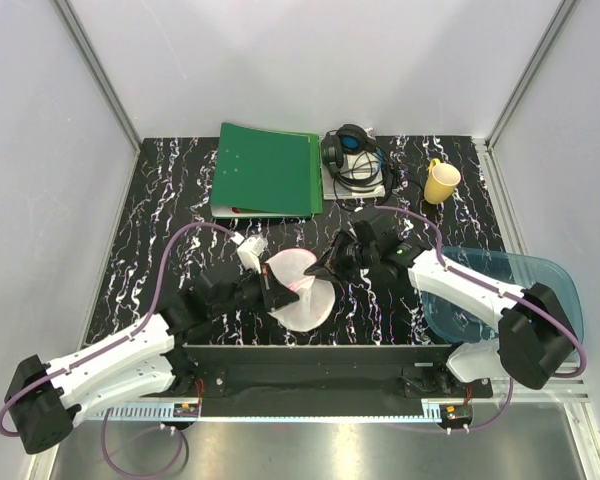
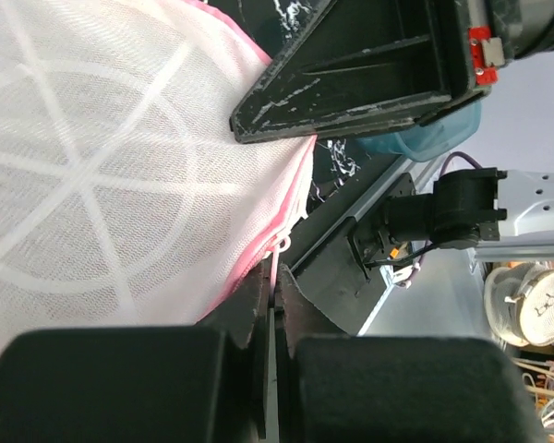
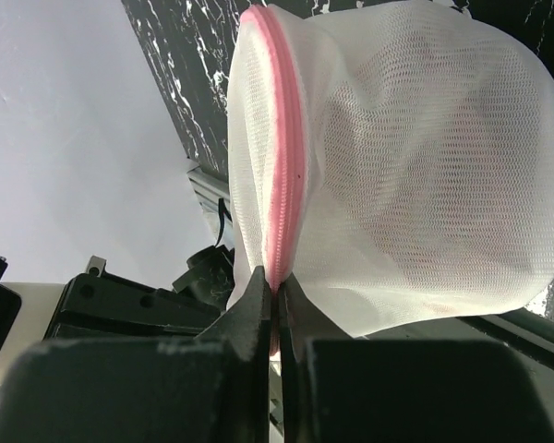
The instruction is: Place the bra in the laundry bag and zip it closed
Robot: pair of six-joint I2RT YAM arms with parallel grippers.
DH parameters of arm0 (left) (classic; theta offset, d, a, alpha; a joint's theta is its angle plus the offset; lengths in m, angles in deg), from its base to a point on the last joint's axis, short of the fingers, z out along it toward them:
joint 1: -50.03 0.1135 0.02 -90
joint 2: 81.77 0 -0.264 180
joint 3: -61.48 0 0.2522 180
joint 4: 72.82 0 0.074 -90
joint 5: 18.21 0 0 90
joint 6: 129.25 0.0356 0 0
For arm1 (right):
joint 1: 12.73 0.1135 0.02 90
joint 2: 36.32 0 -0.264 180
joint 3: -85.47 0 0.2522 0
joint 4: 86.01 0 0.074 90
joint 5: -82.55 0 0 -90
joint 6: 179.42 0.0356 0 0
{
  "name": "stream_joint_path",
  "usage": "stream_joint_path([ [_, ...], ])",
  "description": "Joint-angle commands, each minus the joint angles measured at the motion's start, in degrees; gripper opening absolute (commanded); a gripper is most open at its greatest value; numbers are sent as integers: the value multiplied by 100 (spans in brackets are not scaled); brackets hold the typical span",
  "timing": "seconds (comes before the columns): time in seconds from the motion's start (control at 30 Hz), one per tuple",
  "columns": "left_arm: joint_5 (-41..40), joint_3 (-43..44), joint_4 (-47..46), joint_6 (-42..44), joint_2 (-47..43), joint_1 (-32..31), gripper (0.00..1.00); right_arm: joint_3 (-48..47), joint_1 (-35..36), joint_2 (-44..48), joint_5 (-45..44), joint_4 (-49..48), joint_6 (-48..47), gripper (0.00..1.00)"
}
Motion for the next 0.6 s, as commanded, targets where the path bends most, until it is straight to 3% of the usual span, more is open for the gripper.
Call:
stream_joint_path([
  [0.0, 597, 65, 545, 308, -150, 63, 0, 86, -569, 157, -562, -151, -463, 0],
  [0.03, 748, 162, 492, 526, -124, 63, 5, 95, -569, 140, -343, -239, -490, 0],
  [0.07, 906, 424, 491, 641, -89, 63, 36, 104, -569, 122, -289, -318, -559, 0],
  [0.17, 987, 820, 745, 923, -132, 63, 62, 262, -578, 157, 45, -679, -779, 0],
  [0.27, 645, 849, 921, 766, -536, 63, 76, 490, -578, 245, 230, -942, -920, 0],
  [0.43, -32, 445, 1229, 607, -1160, 72, 80, 1008, -578, 307, 818, -2188, -632, 0],
  [0.57, -147, 566, 1457, 1588, -820, 72, 82, 1097, -578, 210, 1109, -2543, -507, 0],
])
